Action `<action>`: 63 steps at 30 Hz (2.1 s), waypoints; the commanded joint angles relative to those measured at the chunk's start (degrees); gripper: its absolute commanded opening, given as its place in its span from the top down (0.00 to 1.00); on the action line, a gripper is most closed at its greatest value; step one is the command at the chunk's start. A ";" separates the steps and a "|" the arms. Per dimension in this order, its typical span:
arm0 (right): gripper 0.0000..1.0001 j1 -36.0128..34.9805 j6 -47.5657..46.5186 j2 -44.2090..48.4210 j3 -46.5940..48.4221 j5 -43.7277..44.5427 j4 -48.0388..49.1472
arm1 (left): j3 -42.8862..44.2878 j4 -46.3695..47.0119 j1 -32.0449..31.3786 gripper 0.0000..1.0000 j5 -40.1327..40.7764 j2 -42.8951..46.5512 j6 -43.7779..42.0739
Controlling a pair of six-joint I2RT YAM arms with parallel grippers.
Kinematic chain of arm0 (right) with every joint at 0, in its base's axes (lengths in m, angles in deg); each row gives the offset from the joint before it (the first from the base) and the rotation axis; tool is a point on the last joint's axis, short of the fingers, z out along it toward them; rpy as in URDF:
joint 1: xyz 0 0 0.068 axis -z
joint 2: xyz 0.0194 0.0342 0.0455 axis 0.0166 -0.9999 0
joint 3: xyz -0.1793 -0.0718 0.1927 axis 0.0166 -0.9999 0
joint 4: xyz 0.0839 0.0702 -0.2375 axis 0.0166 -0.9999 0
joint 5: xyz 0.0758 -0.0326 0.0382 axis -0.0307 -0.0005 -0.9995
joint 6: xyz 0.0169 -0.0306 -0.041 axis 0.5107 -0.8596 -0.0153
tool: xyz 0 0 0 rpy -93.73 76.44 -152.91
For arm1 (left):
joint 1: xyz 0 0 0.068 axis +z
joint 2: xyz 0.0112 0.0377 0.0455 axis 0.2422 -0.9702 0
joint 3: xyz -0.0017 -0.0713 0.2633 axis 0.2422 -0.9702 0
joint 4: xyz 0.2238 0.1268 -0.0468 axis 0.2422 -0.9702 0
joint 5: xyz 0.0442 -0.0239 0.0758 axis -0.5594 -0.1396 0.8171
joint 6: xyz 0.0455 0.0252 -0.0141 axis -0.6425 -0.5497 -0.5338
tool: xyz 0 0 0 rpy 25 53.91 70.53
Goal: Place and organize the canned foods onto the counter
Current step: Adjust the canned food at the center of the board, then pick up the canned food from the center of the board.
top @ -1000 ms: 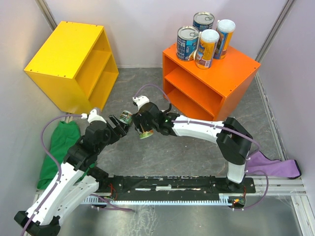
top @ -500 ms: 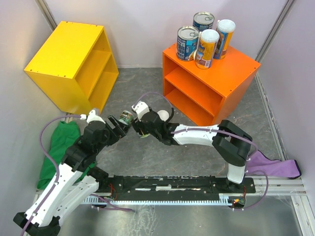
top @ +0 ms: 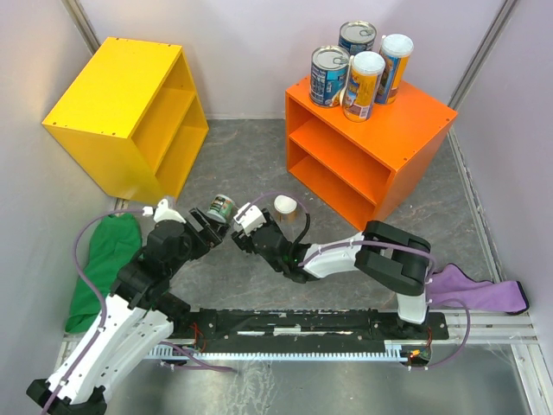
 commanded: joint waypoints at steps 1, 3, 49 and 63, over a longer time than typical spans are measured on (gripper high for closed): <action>0.43 -1.98 -0.98 -0.95 -1.03 6.17 15.68 | -1.90 5.33 -0.01 0.13 -0.32 0.78 -0.02; 0.40 -2.63 -0.16 -1.24 -2.19 6.97 17.19 | -2.47 5.73 -0.01 0.13 -0.16 0.97 -0.20; 0.01 -5.36 34.68 8.04 24.35 -0.30 -60.59 | 0.38 -5.02 -0.02 0.12 3.02 11.49 4.78; 0.00 -5.25 35.51 3.35 24.69 2.81 -59.05 | -0.69 -6.01 -0.06 0.12 2.56 13.78 4.60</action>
